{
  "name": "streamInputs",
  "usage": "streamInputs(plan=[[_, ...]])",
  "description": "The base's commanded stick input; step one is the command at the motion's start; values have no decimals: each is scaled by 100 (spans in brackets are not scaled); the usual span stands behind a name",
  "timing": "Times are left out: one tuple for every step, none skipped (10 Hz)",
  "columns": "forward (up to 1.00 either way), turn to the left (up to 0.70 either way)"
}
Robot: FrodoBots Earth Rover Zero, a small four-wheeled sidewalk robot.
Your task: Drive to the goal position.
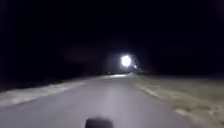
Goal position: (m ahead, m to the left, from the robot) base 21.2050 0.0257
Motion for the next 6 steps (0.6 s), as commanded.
streamInputs(plan=[[85,0],[85,0],[85,0],[85,0],[85,-30],[85,-34]])
